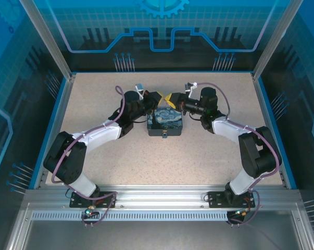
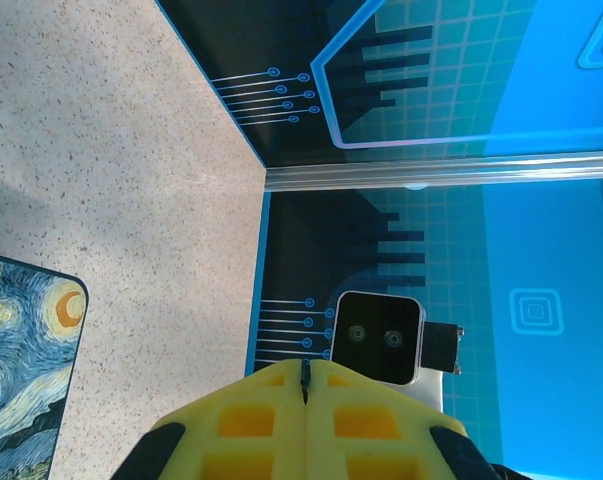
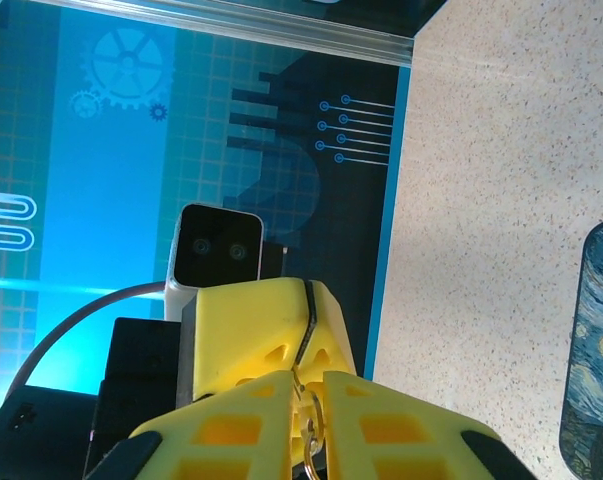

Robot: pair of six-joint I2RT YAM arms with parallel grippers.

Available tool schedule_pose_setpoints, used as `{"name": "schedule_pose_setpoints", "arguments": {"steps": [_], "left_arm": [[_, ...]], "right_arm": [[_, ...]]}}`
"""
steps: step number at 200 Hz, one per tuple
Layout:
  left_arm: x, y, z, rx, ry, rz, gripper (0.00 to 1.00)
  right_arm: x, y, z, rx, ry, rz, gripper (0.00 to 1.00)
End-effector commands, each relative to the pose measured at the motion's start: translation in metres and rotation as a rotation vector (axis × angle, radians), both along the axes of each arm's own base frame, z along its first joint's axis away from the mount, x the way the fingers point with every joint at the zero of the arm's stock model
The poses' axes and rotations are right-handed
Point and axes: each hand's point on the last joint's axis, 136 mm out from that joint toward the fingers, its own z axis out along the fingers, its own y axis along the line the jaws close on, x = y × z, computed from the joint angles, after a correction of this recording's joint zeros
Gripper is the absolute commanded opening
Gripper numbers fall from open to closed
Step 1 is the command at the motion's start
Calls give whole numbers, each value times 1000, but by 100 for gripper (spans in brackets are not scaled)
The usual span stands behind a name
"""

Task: Unlock the padlock with the key

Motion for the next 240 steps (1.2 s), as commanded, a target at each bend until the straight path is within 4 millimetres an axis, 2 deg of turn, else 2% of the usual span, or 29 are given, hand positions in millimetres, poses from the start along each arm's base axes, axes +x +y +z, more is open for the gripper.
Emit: {"name": "schedule_pose_setpoints", "arguments": {"steps": [1, 74, 132, 203, 240], "left_arm": [[0, 4, 16, -6, -56, 21, 0], [0, 4, 18, -6, -61, 24, 0], [0, 4, 17, -6, -62, 27, 0], [-1, 4, 16, -1, -63, 33, 0], [-3, 4, 15, -1, -63, 32, 0]], "right_arm": [[-3, 0, 15, 19, -56, 23, 17], [-6, 8, 16, 19, -63, 53, 11], [-5, 12, 16, 21, -65, 62, 17], [-5, 14, 15, 20, -60, 66, 14], [-3, 15, 17, 40, -57, 64, 0]]}}
